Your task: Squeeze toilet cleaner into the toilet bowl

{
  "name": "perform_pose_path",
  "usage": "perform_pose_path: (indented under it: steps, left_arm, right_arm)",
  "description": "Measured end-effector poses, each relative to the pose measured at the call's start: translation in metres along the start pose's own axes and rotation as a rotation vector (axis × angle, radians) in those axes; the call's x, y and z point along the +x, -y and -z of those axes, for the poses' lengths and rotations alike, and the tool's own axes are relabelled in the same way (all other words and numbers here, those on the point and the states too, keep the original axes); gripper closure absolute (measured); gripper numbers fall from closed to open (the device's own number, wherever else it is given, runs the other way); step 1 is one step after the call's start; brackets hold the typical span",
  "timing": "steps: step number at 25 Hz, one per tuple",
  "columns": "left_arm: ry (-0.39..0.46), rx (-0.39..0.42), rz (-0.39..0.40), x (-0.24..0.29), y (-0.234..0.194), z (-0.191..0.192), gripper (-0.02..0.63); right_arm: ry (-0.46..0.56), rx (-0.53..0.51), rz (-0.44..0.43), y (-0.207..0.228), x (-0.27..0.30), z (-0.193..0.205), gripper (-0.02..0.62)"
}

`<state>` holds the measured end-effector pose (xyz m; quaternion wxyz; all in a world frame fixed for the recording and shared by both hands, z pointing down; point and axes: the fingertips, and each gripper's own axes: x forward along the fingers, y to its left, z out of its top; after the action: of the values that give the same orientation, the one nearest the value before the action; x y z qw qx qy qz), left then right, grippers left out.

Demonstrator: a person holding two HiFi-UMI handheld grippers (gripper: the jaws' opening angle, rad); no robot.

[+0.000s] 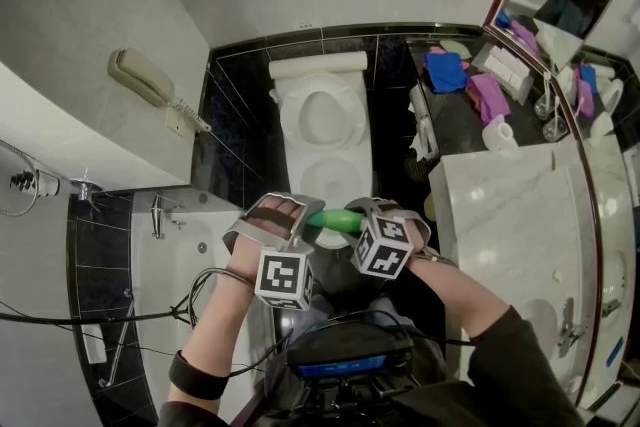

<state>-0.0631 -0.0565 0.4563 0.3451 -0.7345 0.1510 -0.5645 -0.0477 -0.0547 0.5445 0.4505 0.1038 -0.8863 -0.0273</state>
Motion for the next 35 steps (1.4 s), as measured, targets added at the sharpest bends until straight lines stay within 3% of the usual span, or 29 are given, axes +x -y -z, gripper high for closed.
perform_pose_path:
  steps: [4, 7, 10, 14, 19, 23, 27, 29, 31, 35]
  left_arm:
    - [-0.012, 0.0, 0.012, 0.002, -0.003, -0.003, 0.456]
    - [0.023, -0.045, -0.015, -0.001, -0.01, -0.015, 0.449]
    - [0.039, -0.047, -0.039, -0.001, -0.011, -0.018, 0.297]
    - [0.071, 0.024, -0.161, -0.01, -0.023, -0.024, 0.222]
    - [0.046, 0.18, -0.304, -0.018, -0.026, -0.017, 0.224]
    - [0.041, 0.23, -0.382, -0.022, -0.029, -0.018, 0.224]
    - [0.038, 0.273, -0.433, -0.024, -0.031, -0.019, 0.231]
    - [0.035, 0.293, -0.459, -0.025, -0.032, -0.019, 0.292]
    - [0.035, 0.311, -0.485, -0.027, -0.033, -0.02, 0.43]
    - [0.032, 0.298, -0.446, -0.027, -0.029, -0.019, 0.446]
  right_arm:
    - [0.008, 0.023, 0.001, 0.001, -0.001, 0.002, 0.413]
    - [0.023, 0.071, -0.03, -0.004, 0.0, 0.003, 0.413]
    - [0.028, 0.092, -0.049, -0.006, 0.0, 0.004, 0.413]
    - [0.036, 0.133, -0.098, -0.006, -0.003, 0.004, 0.413]
    - [0.105, 0.279, -0.275, -0.017, -0.011, -0.007, 0.413]
    - [0.162, 0.346, -0.428, -0.034, -0.021, -0.022, 0.413]
    - [0.206, 0.383, -0.518, -0.045, -0.025, -0.032, 0.413]
    - [0.213, 0.386, -0.547, -0.049, -0.027, -0.033, 0.413]
    - [0.21, 0.376, -0.563, -0.053, -0.029, -0.032, 0.413]
    - [0.17, 0.33, -0.507, -0.051, -0.026, -0.027, 0.413]
